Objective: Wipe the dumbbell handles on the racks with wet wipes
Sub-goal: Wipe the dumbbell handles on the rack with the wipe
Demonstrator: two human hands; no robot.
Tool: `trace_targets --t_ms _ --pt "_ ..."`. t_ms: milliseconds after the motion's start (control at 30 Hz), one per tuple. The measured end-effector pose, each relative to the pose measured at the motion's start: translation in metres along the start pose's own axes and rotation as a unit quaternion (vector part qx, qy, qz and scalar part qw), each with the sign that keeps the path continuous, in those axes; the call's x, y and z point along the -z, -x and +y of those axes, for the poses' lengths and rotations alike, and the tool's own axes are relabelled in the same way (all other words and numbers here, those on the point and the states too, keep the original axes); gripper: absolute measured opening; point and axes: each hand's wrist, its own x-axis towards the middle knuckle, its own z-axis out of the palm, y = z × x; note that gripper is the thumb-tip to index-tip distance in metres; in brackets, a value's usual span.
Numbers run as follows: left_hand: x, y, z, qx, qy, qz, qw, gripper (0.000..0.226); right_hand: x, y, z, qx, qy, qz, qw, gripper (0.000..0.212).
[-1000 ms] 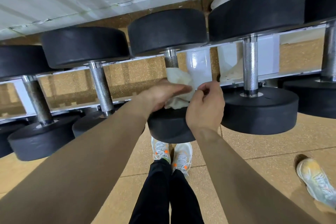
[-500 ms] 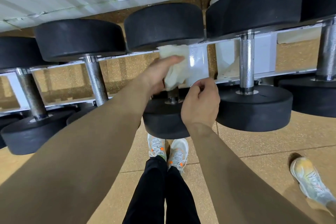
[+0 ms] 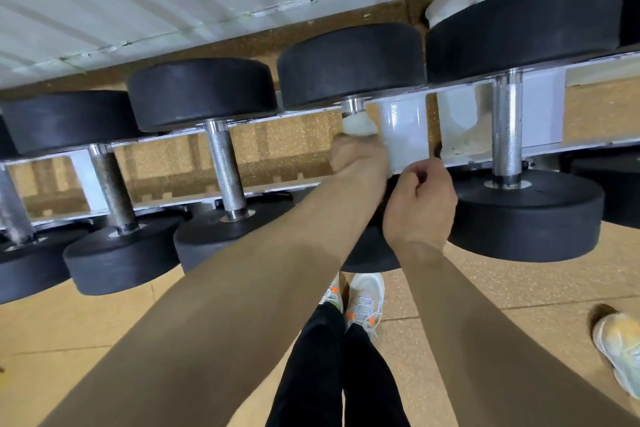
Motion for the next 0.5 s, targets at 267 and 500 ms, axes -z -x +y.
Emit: trace_targets --t_ms 267,500 --pt "0.042 -0.008 -0.011 -0.024 0.08 -0.239 0.967 0.046 0.002 0.001 0.0 0.001 0.002 -0.006 1.0 0.021" --pt "0.049 -0.003 -0.025 0.003 -0.07 -0.241 0.968 0.048 0.001 -0.001 0.002 0.006 0.008 -0.005 1.0 0.027"
